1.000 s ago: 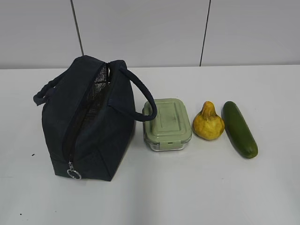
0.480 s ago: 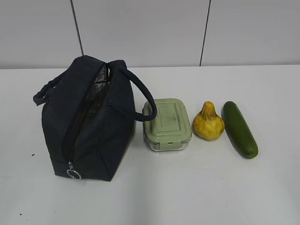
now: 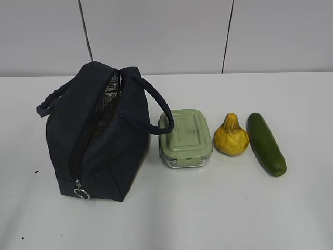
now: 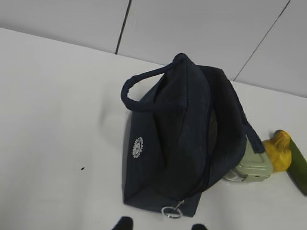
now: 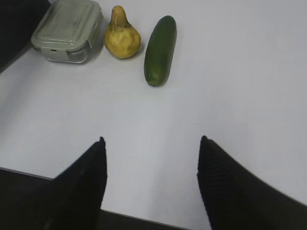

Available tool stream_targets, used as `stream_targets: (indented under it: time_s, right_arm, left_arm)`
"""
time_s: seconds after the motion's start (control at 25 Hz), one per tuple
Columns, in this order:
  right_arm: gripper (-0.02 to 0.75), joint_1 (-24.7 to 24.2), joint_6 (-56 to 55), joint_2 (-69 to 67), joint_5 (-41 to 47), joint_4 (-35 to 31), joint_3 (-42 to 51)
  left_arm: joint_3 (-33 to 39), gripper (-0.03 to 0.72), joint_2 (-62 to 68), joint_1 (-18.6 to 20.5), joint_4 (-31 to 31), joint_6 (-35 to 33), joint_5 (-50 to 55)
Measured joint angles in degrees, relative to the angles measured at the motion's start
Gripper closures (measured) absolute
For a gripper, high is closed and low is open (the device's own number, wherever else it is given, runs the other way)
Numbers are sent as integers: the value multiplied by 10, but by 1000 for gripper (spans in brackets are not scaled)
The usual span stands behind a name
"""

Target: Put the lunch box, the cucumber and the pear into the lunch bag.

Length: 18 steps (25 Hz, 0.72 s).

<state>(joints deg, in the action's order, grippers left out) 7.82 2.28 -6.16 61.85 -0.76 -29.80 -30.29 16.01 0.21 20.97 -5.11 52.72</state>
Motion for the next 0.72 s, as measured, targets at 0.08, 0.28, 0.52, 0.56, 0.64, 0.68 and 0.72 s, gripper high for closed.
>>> stream_targets:
  time_s: [0.08,0.28,0.52,0.56,0.64,0.68,0.72]
  right_arm:
    - [268,0,0,-54,-36,-6,0]
    - [269,0,1,-152,-142,-12,0]
    - [269,0,1,-250,-188,-28,0]
    - [269,0,1,-261,-194,-31,0]
    - [269,1,1,-295,-205,-35,-3]
    - [269,1,3,-313,-207,-37,-9]
    - [269,1,4,-337,-210,-38,-16]
  left_arm:
    - [0,450,58,-4,26,-18,-44]
    - [-12,449,192,-5,116,-135,-91]
    - [-58,449,283,-5,160,-217,-96]
    - [-68,449,294,-5,164,-223,-98]
    - [-81,449,317,-5,182,-240,-98]
    - [-87,449,334,-5,194,-251,-98]
    - [-92,449,354,-5,202,-263,-95]
